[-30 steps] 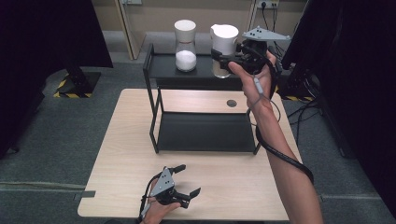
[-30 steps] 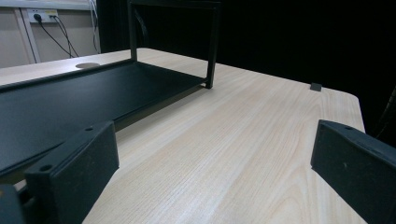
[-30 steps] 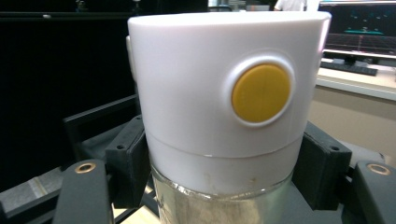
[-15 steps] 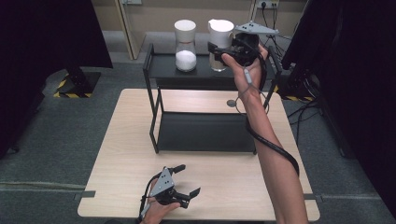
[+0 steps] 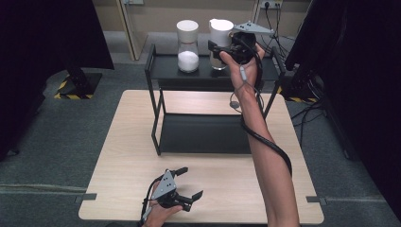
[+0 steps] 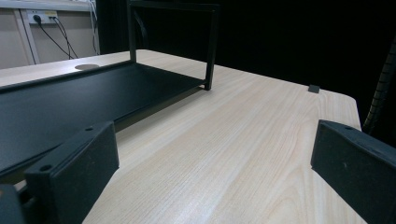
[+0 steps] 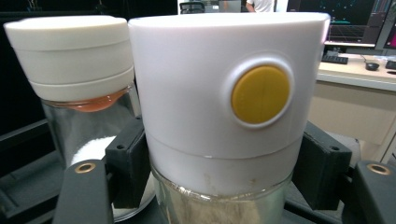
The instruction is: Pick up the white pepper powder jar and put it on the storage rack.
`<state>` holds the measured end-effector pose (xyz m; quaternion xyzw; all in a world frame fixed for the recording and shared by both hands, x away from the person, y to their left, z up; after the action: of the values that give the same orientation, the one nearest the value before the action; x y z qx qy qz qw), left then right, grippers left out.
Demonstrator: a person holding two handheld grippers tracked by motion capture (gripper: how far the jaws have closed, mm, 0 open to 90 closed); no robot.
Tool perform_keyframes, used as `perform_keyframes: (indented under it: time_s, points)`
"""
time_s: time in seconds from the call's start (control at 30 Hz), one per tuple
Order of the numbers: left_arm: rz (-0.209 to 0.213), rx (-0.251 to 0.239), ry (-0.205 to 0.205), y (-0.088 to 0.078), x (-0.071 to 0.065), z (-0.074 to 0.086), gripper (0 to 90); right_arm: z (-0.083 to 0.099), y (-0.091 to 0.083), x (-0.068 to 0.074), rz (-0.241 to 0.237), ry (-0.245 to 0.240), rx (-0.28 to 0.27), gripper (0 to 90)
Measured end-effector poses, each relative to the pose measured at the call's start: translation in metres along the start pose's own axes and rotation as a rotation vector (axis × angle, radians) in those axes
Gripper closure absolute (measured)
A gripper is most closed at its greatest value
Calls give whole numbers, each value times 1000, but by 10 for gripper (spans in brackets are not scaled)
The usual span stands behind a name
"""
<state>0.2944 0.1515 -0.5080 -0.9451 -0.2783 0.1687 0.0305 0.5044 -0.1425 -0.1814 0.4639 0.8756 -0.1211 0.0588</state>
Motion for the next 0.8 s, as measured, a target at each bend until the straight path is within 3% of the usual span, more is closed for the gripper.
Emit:
perform_keyframes:
  time_s: [0.63, 0.7, 0.8]
  points:
    - [-1, -1, 4, 0, 0, 0, 2, 8, 8, -3, 13, 20, 4, 303]
    - [-2, -2, 5, -1, 0, 0, 2, 9, 7, -2, 18, 7, -2, 250]
    - [-2, -2, 5, 0, 0, 0, 2, 9, 7, -2, 18, 33, 4, 131]
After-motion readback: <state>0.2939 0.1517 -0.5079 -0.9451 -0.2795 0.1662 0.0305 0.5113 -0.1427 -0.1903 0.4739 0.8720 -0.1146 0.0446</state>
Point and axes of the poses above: each handheld gripper's, and its own axes: y roughly forward along the jaws, z roughly out of its underside, x roughly to its left, the point moved 10 cm from there along y, roughly forward along the jaws, and after that the axes turned 14 degrees about -y, right-handed, at the moved point
